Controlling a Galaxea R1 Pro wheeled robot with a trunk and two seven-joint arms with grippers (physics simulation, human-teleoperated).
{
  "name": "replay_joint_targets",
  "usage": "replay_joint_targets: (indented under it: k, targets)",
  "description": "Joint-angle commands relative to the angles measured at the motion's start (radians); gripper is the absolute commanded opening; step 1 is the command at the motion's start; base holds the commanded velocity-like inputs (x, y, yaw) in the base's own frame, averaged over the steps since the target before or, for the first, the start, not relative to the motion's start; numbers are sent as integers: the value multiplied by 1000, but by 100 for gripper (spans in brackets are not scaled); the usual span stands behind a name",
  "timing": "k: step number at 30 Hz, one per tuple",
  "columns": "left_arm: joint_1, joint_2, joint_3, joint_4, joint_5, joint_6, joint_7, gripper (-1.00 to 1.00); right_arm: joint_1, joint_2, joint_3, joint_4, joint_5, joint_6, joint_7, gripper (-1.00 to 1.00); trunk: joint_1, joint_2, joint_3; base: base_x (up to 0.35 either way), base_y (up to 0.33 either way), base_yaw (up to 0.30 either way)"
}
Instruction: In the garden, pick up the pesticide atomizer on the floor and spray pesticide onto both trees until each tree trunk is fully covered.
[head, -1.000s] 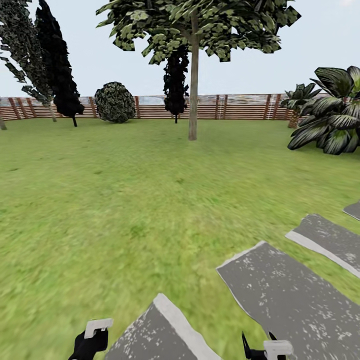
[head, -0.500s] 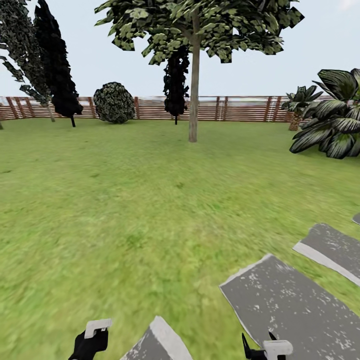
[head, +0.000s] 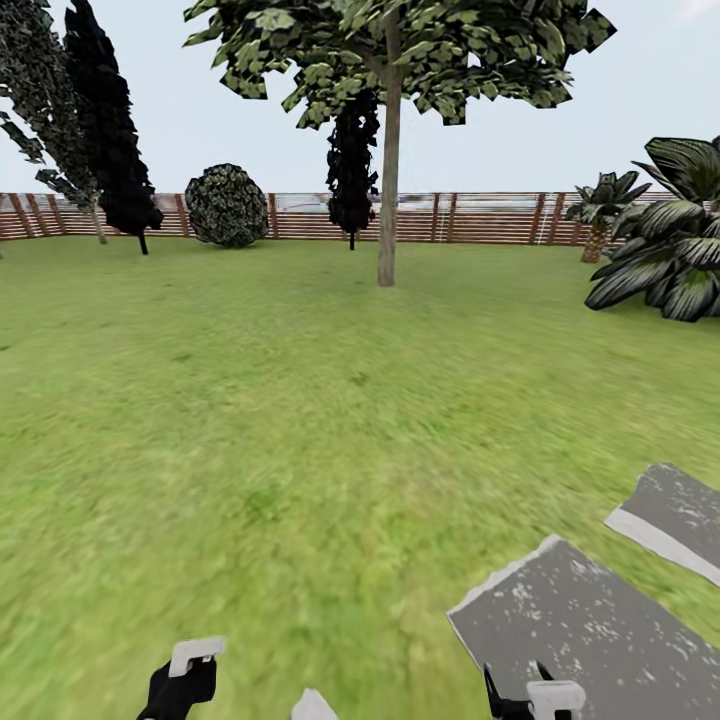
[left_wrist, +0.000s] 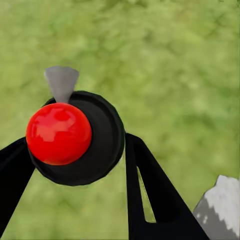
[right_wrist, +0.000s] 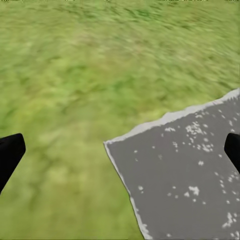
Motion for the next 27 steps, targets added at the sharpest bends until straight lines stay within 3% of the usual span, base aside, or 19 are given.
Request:
replay_joint_targets:
  k: [1,27]
  targets:
    - [-1,0,0,1,4,-3,1,-100,0,0,0,1,0,-3,1,100,0,0,-1,338,0,0]
    - [-1,0,0,1,4,-3,1,-100,0,0,0,1,0,-2,1,100,0,0,-1,338,0,0]
